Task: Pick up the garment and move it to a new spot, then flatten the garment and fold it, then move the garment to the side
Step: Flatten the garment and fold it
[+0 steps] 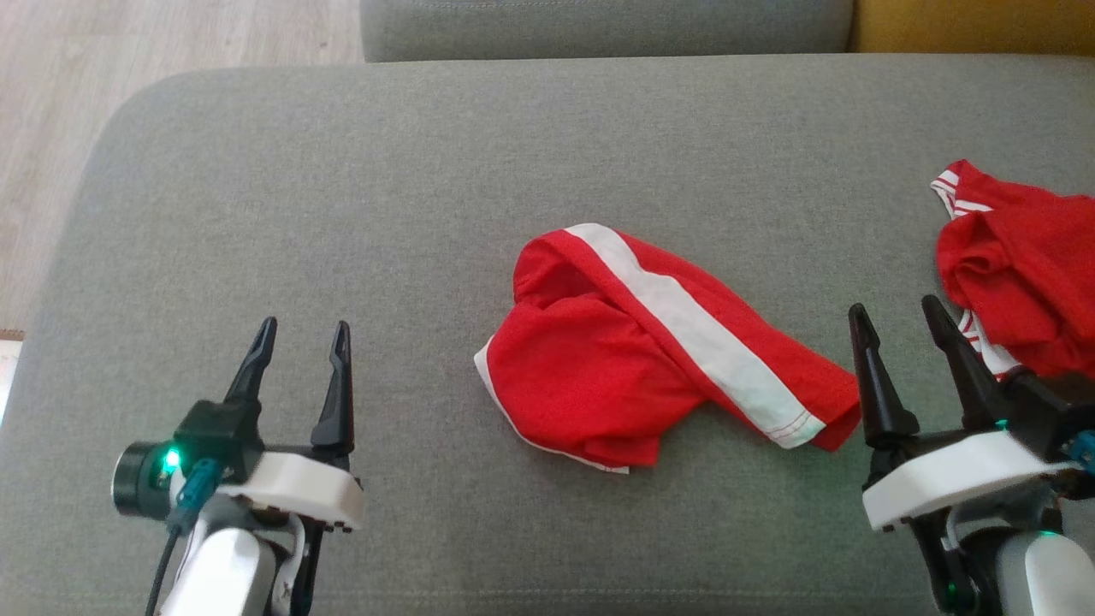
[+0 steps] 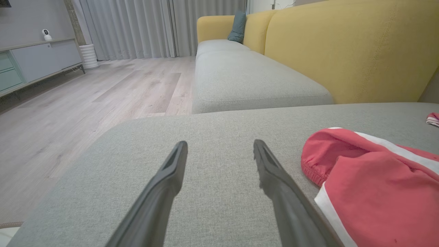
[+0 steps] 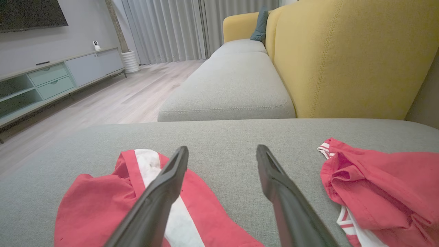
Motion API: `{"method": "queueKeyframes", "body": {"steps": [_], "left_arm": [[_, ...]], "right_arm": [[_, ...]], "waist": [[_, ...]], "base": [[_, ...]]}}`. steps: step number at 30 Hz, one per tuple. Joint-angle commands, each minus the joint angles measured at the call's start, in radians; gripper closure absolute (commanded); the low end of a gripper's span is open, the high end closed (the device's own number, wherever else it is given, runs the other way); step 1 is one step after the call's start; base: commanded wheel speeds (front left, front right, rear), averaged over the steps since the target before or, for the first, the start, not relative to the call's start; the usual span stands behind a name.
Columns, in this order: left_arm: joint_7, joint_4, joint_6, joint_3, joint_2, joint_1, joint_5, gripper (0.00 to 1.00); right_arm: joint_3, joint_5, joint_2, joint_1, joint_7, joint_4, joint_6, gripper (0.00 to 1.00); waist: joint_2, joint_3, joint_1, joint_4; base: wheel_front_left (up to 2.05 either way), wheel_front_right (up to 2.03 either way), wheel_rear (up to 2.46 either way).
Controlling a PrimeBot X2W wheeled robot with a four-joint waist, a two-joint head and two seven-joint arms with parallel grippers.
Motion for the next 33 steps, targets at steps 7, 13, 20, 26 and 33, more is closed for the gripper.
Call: {"method": "queueKeyframes", "body": {"steps": [7, 13, 20, 26, 33], "left_arm": [[0.000, -0.033, 0.009, 0.028, 0.027, -0.034, -0.004, 0.00], [0.021, -0.027, -0.031, -0.006, 0.006, -0.117, -0.015, 0.00], [0.136, 0.096, -0.149, -0.094, -0.055, -0.334, -0.044, 0.00], [0.236, 0.311, -0.239, -0.137, -0.089, -0.474, -0.090, 0.00], [0.264, 0.495, -0.280, -0.176, -0.100, -0.568, -0.142, 0.00]], "right_arm": [[0.025, 0.010, -0.005, -0.041, -0.011, -0.030, -0.001, 0.00], [0.019, 0.012, -0.003, -0.048, -0.008, -0.038, -0.001, 0.00], [0.053, 0.015, -0.003, -0.087, -0.009, -0.033, -0.001, 0.00], [0.079, 0.022, -0.002, -0.115, -0.022, -0.014, -0.001, 0.00], [0.084, 0.031, -0.001, -0.127, -0.042, 0.011, -0.001, 0.00]], "waist": [[0.0000, 0.004, 0.0000, 0.001], [0.0000, 0.037, 0.0000, 0.009], [0.0000, 0.104, 0.0000, -0.031], [0.0000, 0.157, 0.0000, -0.091], [0.0000, 0.185, 0.0000, -0.131]], "base": [[0.00, 0.00, 0.00], [0.00, 0.00, 0.00], [0.00, 0.00, 0.00], [0.00, 0.00, 0.00], [0.00, 0.00, 0.00]]}}
